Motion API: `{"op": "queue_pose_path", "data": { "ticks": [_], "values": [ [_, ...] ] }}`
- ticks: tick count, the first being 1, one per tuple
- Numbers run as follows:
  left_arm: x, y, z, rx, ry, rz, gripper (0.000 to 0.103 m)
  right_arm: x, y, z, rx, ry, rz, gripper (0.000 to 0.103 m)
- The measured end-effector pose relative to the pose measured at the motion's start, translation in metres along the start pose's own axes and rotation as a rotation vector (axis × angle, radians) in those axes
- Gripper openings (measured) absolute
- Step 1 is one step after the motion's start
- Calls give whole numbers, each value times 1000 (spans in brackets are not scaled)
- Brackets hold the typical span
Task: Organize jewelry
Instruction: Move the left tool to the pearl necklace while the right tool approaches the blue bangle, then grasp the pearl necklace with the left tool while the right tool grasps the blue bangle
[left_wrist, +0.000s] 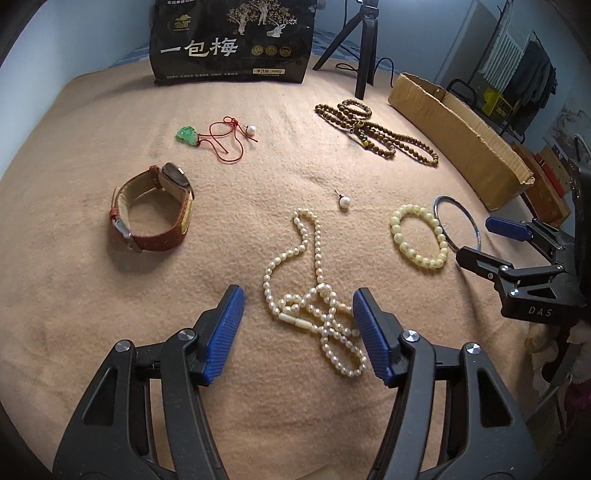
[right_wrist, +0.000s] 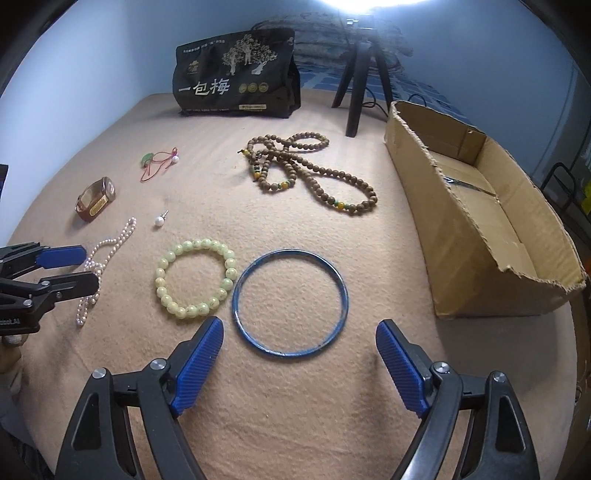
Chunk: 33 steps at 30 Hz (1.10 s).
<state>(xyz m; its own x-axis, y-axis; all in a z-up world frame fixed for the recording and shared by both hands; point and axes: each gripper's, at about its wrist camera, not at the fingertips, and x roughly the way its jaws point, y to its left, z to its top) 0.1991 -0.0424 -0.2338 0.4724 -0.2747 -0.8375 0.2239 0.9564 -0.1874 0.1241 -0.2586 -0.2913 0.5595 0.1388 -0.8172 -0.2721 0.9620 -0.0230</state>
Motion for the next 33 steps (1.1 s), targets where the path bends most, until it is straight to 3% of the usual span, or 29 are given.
{"op": "queue_pose_path", "data": {
  "ticks": [10,13,17,20,33],
  "values": [
    [7,-6,5,52,-18,51,44,13,5,7,-25,15,-19,87],
    [8,-4,7,36,-25,58,34,17,4,9,-16,17,-16,85],
    [8,0,8,23,-27,59,17,19,3,13,1,15,13,73],
    [6,3,8,14,-25,49,7,18,5,14,-4,17,10,73],
    [-24,8,7,-21,-74,26,5,-7,9,12,3,-21,21,73]
  ]
}}
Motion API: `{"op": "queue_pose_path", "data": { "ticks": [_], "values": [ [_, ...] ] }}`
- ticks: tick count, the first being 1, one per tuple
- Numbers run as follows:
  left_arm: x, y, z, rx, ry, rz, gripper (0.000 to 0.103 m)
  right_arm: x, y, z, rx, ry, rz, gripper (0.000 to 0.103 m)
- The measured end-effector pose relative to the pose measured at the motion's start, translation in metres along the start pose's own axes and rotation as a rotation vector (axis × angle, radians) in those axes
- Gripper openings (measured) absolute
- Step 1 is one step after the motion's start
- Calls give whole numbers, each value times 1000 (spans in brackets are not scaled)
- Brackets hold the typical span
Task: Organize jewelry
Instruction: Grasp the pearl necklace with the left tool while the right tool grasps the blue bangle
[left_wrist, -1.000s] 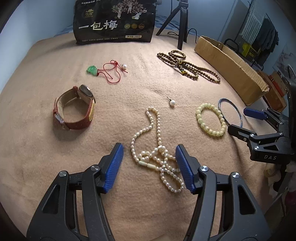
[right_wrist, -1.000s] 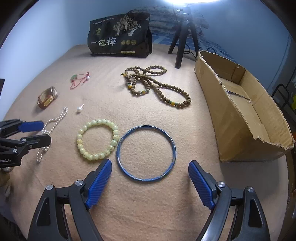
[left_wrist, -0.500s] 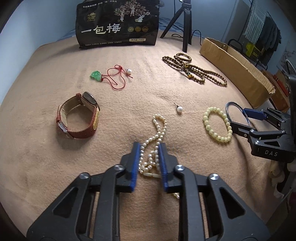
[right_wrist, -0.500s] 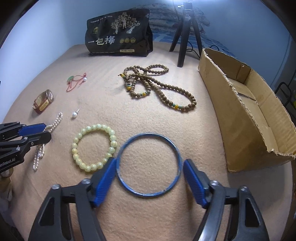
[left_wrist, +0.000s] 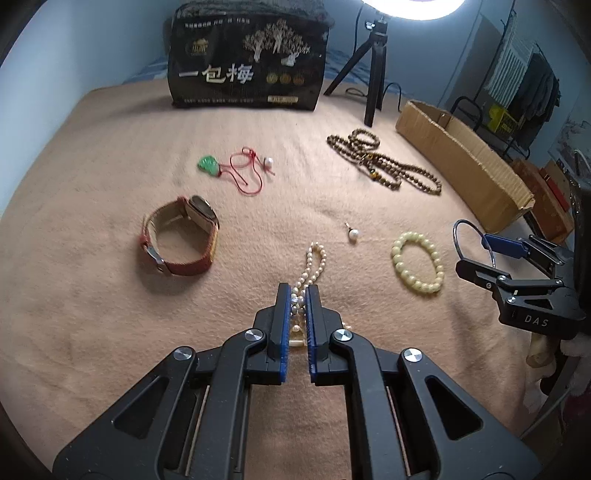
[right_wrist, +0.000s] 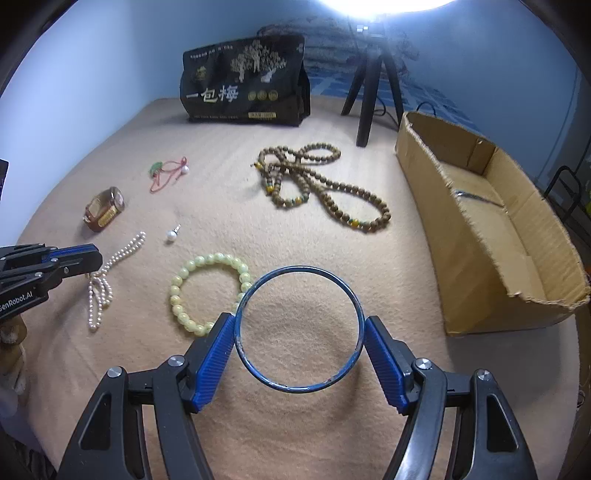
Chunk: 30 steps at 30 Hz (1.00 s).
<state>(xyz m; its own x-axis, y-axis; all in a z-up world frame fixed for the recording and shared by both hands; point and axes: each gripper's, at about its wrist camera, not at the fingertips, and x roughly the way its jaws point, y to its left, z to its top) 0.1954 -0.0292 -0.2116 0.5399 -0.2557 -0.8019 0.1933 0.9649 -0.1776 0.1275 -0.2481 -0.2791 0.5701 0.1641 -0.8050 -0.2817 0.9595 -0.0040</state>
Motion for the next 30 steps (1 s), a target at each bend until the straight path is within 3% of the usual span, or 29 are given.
{"op": "queue_pose_path", "data": {
  "ticks": [7,11,13,14,15,17,19,21,22,23,26,30],
  "values": [
    [-3,3,-6,-7,2,1,5,-12,-1,0,-3,-22,-13,73],
    [7,-7,-6,38,32,-20,7,-13,-2,-2,-7,-18,-13,73],
    [16,-12,-6,64,69,2,26,-13,-3,-4,-3,-18,-10,73],
    [21,-13,-6,69,78,18,50,-13,-3,-4,0,-18,-8,73],
    [24,-13,-7,68,86,33,59,-13,-4,-4,5,-19,-7,73],
    [30,-14,-8,85,95,51,59,-13,-5,-5,8,-22,-9,73],
    [33,-13,-8,98,88,59,56,-14,-5,-5,9,-24,-9,73],
    [33,-12,-7,102,81,52,32,-14,-5,-5,7,-23,-9,73],
    [32,-12,-8,109,81,39,25,-14,-5,-5,4,-22,-10,73],
    [31,-13,-9,118,82,25,9,-14,-5,-5,2,-22,-10,73],
    [27,-15,-12,124,79,26,5,-14,-6,-4,1,-25,-17,73],
    [17,-2,-8,23,86,-20,5,-17,-4,-3,0,-32,-21,73]
  ]
}}
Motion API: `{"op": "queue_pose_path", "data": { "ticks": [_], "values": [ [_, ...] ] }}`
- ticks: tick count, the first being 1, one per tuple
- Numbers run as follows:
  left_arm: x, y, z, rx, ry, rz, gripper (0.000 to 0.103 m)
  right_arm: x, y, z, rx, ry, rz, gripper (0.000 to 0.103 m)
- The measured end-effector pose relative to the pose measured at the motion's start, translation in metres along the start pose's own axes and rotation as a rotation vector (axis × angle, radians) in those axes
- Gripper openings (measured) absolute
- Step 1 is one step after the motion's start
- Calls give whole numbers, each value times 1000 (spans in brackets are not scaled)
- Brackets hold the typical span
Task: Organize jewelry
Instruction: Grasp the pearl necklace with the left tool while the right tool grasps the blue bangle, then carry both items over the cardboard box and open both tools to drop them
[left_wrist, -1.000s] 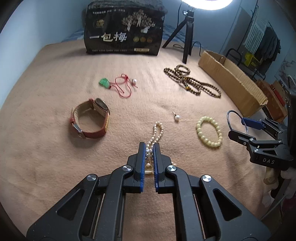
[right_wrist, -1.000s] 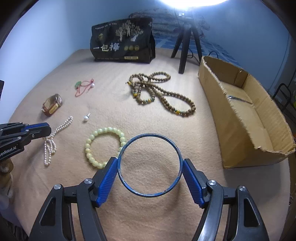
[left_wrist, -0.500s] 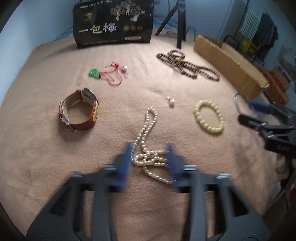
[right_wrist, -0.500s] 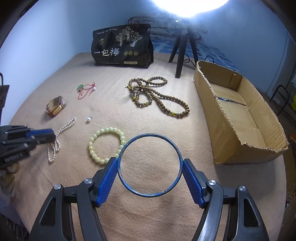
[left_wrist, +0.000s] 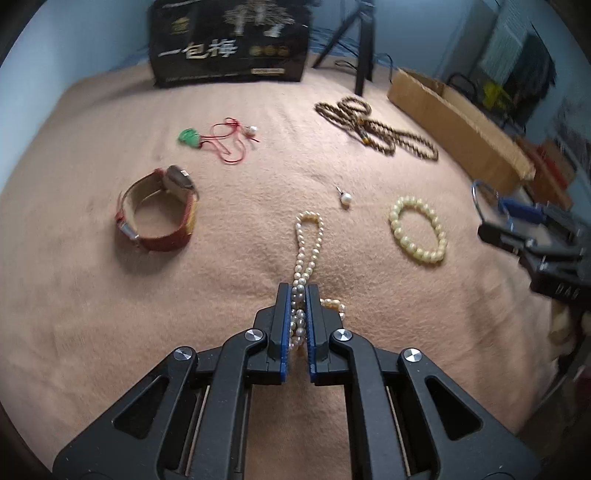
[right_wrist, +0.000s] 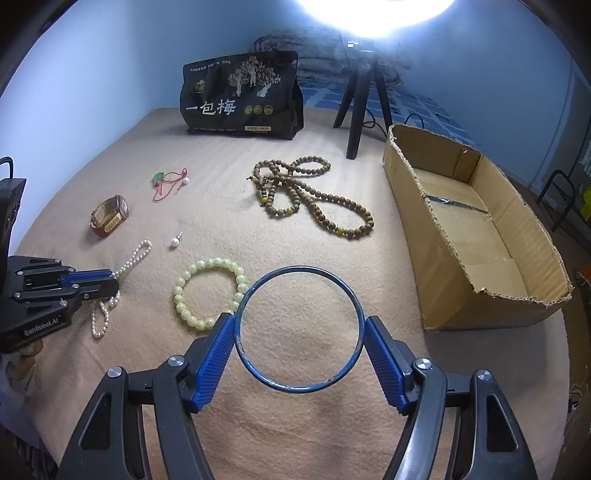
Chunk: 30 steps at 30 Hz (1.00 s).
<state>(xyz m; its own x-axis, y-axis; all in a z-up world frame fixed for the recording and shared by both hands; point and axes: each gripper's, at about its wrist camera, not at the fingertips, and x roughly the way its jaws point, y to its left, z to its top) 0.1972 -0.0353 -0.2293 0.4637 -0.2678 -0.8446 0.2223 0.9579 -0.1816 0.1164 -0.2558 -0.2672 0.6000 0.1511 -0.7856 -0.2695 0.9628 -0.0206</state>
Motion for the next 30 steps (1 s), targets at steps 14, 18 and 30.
{"op": "queue_pose_path", "data": {
  "ticks": [14,18,30],
  "values": [
    [-61,-1,21,-34,-115,-35,0,-38,-2,7,-20,-58,-19,73],
    [-85,-8,34,-16,-158,-51,0,-50,-6,8,-13,-72,-17,73],
    [-142,-44,81,42,-273,-94,0,-100,-30,22,-8,-139,-63,73]
  ]
}}
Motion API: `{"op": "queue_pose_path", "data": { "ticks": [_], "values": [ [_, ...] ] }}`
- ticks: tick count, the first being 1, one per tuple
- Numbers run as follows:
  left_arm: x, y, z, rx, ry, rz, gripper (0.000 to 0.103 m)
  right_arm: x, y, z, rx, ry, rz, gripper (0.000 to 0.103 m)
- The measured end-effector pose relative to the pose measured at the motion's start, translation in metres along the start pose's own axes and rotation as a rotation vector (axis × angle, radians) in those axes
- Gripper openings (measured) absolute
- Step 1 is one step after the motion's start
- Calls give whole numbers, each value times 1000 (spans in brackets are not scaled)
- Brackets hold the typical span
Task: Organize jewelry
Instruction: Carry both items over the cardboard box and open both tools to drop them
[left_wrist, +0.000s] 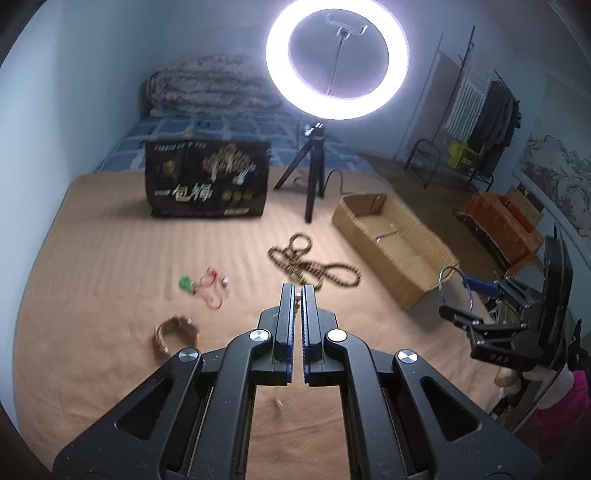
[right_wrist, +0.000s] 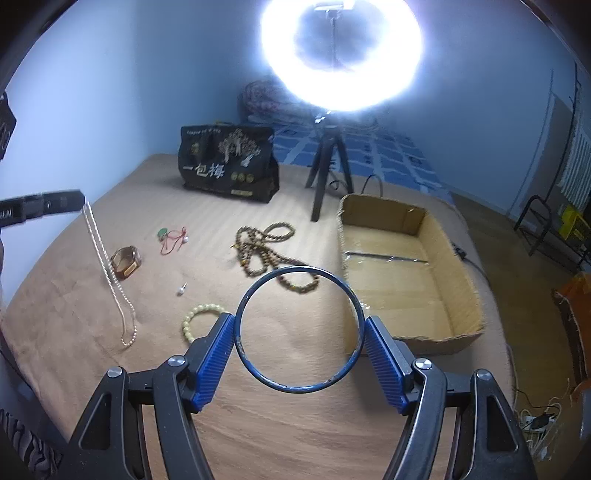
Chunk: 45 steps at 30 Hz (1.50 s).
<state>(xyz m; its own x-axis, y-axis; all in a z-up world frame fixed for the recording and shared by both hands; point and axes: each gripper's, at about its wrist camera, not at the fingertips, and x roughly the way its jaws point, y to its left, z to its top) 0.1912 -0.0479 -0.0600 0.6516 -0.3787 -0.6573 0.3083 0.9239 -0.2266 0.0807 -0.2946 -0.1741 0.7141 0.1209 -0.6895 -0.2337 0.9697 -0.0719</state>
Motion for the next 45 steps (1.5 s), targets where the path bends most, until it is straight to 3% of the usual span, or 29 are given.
{"op": "queue_pose_path", "data": {
  "ticks": [7,16,33,39,45],
  "values": [
    [0,-35,33,64,-39,-23,0,-22,-27,6,15,-24,-41,73],
    [30,-87,75,113,-71,-82,0,-26,-77,16,64,-24,-90,73],
    [108,-175,136,201,-99,-149,0,20,-147,22,135,19,-116,73],
    [144,-184,138,189,-58,-157,0,45,-164,17,167,49,-107,73],
    [182,-188,119,202,8,-130,0,68,-174,11,192,78,-93,73]
  ]
}}
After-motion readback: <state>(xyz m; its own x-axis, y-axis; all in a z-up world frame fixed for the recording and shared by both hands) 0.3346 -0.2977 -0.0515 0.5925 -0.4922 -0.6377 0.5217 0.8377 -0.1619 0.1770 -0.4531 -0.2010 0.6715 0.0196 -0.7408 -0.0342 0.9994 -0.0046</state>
